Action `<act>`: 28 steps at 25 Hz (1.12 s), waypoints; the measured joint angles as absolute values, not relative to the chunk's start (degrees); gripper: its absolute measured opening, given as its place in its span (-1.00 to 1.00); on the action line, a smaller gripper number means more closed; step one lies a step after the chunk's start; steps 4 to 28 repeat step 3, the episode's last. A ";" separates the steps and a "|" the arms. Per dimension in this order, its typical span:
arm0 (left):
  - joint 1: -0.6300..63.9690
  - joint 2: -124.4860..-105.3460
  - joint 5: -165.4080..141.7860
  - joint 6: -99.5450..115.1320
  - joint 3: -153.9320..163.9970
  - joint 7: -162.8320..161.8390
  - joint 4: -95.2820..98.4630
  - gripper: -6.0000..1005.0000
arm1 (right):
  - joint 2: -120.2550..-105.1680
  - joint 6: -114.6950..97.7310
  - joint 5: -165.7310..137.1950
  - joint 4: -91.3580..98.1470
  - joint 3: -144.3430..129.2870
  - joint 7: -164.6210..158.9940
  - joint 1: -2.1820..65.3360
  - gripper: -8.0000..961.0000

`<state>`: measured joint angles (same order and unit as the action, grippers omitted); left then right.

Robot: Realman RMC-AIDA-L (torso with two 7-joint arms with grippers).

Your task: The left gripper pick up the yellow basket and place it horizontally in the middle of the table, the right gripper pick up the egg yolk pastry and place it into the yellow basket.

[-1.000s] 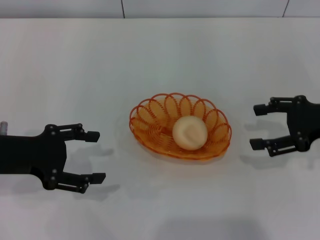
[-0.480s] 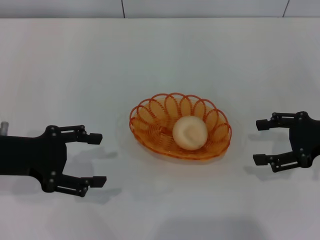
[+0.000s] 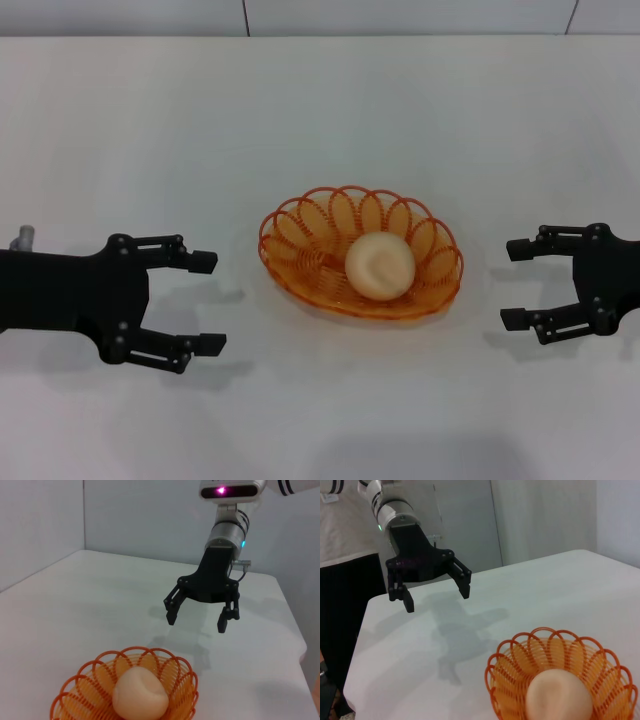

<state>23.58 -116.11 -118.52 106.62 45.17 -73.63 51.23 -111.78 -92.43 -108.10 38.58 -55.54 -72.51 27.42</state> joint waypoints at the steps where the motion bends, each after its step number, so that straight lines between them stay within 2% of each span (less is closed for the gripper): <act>1: 23.65 -116.10 -118.55 106.58 45.17 -73.64 51.21 0.77 | -111.80 -92.38 -108.10 38.58 -55.54 -72.51 27.42 0.85; 28: 23.73 -116.10 -118.59 106.42 45.17 -73.65 51.17 0.77 | -111.85 -92.33 -108.11 38.58 -55.54 -72.51 27.42 0.85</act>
